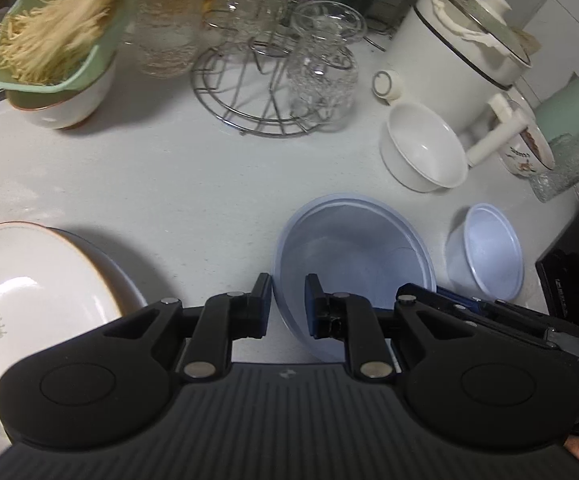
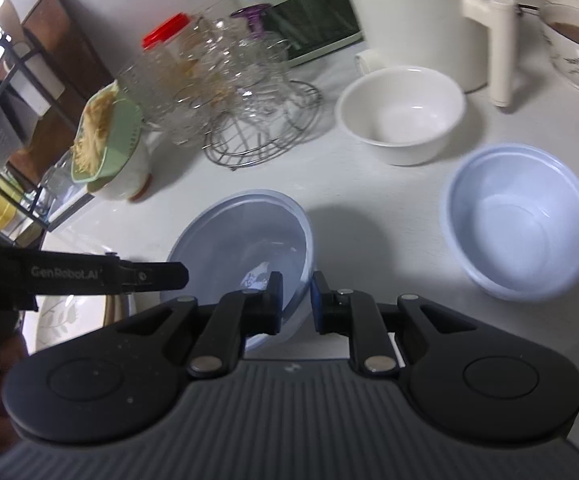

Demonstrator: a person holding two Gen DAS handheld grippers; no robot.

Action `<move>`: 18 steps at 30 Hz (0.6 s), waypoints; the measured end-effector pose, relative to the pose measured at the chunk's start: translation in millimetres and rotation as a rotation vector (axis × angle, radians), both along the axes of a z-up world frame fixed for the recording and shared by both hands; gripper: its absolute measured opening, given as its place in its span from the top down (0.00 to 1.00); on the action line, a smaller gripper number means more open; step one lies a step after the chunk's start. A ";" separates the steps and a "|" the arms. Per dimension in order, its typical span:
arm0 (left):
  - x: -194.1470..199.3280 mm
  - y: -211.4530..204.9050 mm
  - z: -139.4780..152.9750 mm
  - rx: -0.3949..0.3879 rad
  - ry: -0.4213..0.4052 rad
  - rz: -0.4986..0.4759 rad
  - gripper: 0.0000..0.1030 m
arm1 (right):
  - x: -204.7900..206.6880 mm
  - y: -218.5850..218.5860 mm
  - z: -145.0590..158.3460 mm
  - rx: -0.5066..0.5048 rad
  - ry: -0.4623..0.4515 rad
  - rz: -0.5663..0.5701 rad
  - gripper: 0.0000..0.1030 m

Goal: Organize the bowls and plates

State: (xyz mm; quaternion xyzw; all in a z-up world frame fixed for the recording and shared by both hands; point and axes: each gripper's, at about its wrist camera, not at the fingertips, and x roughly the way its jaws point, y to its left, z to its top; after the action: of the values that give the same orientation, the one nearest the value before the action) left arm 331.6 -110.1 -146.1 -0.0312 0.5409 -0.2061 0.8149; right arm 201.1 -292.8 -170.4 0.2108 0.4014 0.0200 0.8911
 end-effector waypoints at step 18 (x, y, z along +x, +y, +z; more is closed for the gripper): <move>-4.3 11.7 6.8 0.093 -0.065 0.004 0.80 | 4.3 18.2 -3.2 -0.044 -0.018 0.025 0.78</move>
State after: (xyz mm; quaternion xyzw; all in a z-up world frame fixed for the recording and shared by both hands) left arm 327.3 -98.4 -139.2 0.0124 0.5230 -0.1799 0.8330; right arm 205.4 -274.6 -173.6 0.1858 0.3964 0.0243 0.8987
